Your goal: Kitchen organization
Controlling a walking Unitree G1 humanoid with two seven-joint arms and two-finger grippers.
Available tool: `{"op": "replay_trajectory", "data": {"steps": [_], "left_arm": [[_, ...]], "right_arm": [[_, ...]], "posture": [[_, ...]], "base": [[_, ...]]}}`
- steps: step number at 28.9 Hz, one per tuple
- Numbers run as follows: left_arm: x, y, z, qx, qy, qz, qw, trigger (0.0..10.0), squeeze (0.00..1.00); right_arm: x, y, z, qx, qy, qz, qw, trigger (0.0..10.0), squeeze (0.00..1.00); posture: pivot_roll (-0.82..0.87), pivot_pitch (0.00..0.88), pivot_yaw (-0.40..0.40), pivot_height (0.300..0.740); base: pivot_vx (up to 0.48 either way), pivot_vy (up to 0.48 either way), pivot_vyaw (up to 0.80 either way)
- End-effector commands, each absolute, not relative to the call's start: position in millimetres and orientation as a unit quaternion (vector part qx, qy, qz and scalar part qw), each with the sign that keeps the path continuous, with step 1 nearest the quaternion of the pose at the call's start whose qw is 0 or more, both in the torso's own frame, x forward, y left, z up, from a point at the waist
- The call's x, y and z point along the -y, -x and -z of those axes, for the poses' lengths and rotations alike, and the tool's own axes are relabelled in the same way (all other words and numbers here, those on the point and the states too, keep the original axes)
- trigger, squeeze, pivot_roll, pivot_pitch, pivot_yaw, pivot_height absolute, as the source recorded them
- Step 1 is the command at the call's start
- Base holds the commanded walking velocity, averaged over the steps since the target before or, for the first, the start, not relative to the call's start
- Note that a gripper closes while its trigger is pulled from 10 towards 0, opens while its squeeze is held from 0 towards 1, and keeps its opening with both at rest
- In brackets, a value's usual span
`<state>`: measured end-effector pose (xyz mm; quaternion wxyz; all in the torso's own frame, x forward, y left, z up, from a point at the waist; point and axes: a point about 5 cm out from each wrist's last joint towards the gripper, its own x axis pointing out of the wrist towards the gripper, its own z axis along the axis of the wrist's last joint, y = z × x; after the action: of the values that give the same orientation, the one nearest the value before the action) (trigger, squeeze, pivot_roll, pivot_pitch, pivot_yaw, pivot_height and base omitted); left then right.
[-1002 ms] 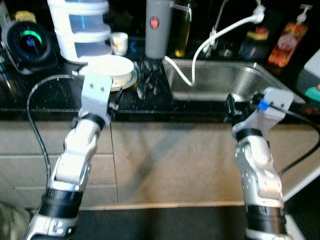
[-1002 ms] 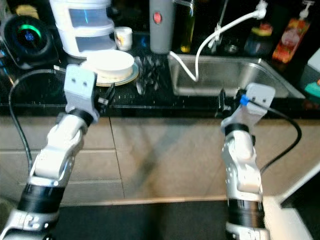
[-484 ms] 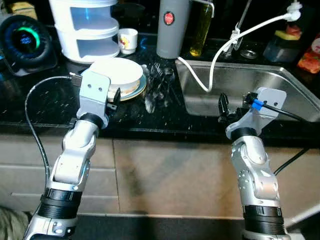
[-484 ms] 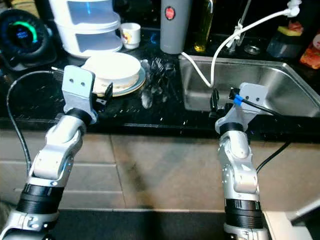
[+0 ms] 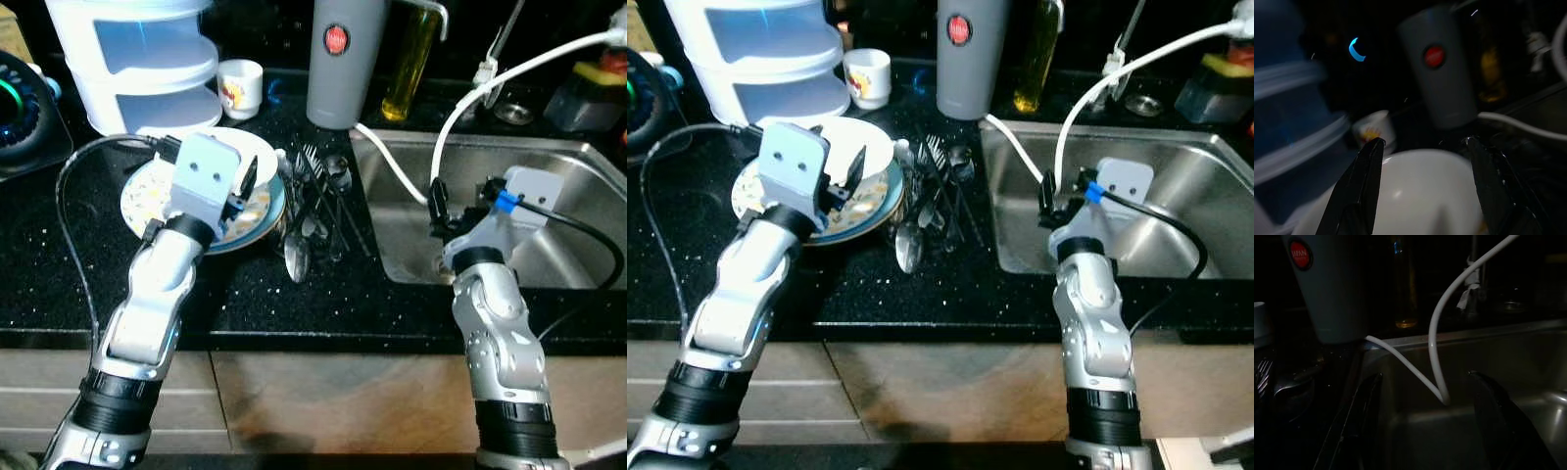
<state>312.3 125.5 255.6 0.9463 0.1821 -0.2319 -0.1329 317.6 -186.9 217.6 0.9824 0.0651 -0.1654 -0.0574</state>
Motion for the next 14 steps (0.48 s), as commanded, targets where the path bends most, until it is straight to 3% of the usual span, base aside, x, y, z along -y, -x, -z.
{"op": "replay_trajectory", "data": {"steps": [1, 5, 14], "left_arm": [[-123.0, -306.2, -255.2, 0.235, -0.198, 0.155, 0.939, 10.0, 0.00], [-120.4, -296.1, -265.2, 0.214, -0.169, 0.218, 0.937, 10.0, 0.00], [-119.4, -302.2, -271.4, 0.185, -0.157, 0.207, 0.948, 10.0, 0.00]], "right_arm": [[192.5, -316.1, -214.9, 0.160, -0.066, 0.066, 0.983, 10.0, 0.00], [193.0, -316.0, -214.9, 0.161, -0.067, 0.066, 0.983, 10.0, 0.00], [190.3, -317.3, -214.7, 0.160, -0.068, 0.062, 0.983, 10.0, 0.00]], "posture": [[0.05, 0.042, -0.054, 0.740], [0.05, 0.042, -0.054, 0.740], [0.06, 0.040, -0.051, 0.740]], "base": [[0.000, 0.000, 0.00], [0.000, 0.000, 0.00], [0.000, 0.000, 0.00]]}}
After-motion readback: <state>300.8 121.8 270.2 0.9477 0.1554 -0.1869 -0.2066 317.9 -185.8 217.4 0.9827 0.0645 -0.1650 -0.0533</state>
